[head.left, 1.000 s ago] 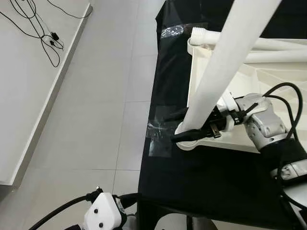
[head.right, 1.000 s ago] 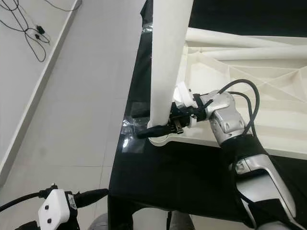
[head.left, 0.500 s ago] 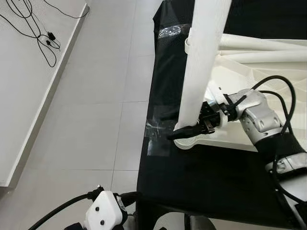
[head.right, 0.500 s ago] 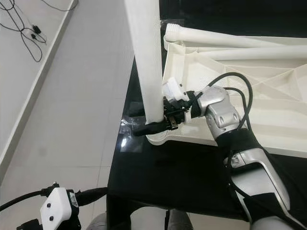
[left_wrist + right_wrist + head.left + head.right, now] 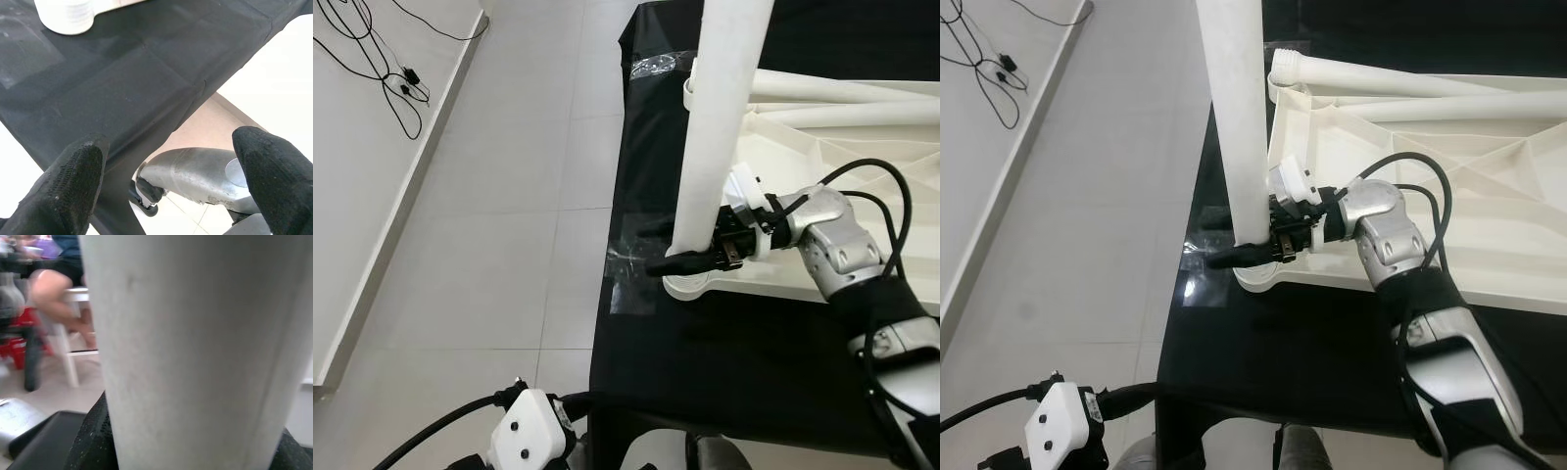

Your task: Building children table

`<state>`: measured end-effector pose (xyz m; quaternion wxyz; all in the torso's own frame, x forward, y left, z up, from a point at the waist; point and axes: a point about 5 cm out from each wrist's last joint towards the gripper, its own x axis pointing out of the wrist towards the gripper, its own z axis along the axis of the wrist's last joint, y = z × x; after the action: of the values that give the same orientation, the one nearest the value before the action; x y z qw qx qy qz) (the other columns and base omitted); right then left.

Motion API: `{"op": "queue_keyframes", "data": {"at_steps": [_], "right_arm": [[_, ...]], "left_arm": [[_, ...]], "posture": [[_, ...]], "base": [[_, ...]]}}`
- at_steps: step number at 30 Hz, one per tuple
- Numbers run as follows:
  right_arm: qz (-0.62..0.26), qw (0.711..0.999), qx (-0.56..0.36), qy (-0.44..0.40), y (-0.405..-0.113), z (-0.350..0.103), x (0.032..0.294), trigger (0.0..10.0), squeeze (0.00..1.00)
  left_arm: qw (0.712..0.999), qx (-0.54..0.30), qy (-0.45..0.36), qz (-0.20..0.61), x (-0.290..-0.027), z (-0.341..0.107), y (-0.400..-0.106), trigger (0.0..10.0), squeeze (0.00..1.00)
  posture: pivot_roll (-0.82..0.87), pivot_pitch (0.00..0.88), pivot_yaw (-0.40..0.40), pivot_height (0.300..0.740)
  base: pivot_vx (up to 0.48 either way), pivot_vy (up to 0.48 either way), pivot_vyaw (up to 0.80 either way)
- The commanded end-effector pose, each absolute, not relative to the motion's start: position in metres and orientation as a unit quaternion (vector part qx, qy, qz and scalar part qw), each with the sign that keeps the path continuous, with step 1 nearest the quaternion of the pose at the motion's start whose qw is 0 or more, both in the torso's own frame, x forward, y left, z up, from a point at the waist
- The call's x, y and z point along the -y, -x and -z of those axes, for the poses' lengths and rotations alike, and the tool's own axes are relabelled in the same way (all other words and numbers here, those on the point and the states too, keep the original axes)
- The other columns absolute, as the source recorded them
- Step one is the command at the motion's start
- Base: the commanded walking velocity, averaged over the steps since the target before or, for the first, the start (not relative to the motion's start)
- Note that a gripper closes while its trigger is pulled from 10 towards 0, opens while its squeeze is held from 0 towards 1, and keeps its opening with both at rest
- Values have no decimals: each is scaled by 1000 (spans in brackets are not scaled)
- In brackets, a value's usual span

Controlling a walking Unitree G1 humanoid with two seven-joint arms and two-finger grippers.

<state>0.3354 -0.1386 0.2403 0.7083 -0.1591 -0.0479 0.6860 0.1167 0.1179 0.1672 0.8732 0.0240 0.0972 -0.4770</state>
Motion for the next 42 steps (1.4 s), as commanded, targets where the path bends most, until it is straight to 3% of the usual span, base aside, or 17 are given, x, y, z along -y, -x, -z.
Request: {"op": "queue_keyframes", "data": {"at_steps": [1, 2, 4, 5, 6, 7, 9, 11, 12, 21, 25, 31, 37, 39, 42], "right_arm": [[-608, 778, -41, 153, -339, -201, 146, 10000, 0], [-608, 778, -41, 153, -339, -201, 146, 10000, 0], [-473, 875, -15, 107, -324, -194, 140, 10000, 0], [-473, 875, -15, 107, -324, -194, 140, 10000, 0], [-388, 919, -2, 74, -303, -186, 134, 10000, 0], [-388, 919, -2, 74, -303, -186, 134, 10000, 0], [-252, 967, 2, 47, -255, -168, 132, 10000, 0], [-252, 967, 2, 47, -255, -168, 132, 10000, 0], [-212, 976, 1, 46, -244, -165, 134, 10000, 0], [-169, 983, 38, 61, -253, -173, 131, 10000, 0], [-127, 990, 20, 51, -247, -171, 120, 10000, 0], [-122, 991, 8, 55, -247, -166, 112, 10000, 0], [-114, 992, -3, 49, -251, -161, 110, 10000, 0], [-113, 992, -5, 50, -253, -161, 107, 10000, 0], [-110, 993, -6, 48, -253, -161, 105, 10000, 0]], "left_arm": [[874, -103, -21, 474, -116, -162, -116, 10000, 0], [874, -103, -21, 474, -116, -162, -116, 10000, 0], [876, -100, -22, 471, -114, -161, -116, 10000, 0], [876, -100, -22, 471, -114, -161, -116, 10000, 0], [878, -97, -22, 468, -114, -161, -118, 10000, 0], [878, -97, -22, 468, -114, -161, -118, 10000, 0], [880, -94, -22, 466, -116, -160, -122, 10000, 0], [880, -94, -22, 466, -116, -160, -122, 10000, 0], [879, -92, -23, 466, -116, -160, -124, 10000, 0], [879, -84, -56, 466, -125, -159, -136, 10000, 0], [896, -21, -78, 437, -140, -186, -168, 10000, 0], [893, 41, -73, 443, -141, -218, -190, 10000, 0], [876, 123, -42, 464, -131, -264, -215, 10000, 0], [853, 158, -20, 497, -121, -290, -228, 10000, 0], [841, 169, -11, 514, -117, -302, -234, 10000, 0]], "posture": [[80, 334, 44, 740], [80, 334, 44, 740], [73, 328, 25, 740], [73, 328, 25, 740], [63, 326, 32, 740], [63, 326, 32, 740], [43, 314, 65, 740], [43, 314, 65, 740], [43, 314, 65, 740], [51, 256, 86, 740], [64, 212, 99, 740], [63, 189, 111, 740], [63, 177, 125, 740], [68, 175, 134, 740], [68, 175, 134, 740]], "base": [[0, 0, 0], [0, 0, 0], [0, 0, 0], [0, 0, 0], [0, 0, 0], [0, 0, 0], [0, 0, 0], [0, 0, 0], [0, 0, 0], [0, 0, 0], [0, 0, 0], [0, 0, 0], [0, 0, 0], [0, 0, 0], [0, 0, 0]]}}
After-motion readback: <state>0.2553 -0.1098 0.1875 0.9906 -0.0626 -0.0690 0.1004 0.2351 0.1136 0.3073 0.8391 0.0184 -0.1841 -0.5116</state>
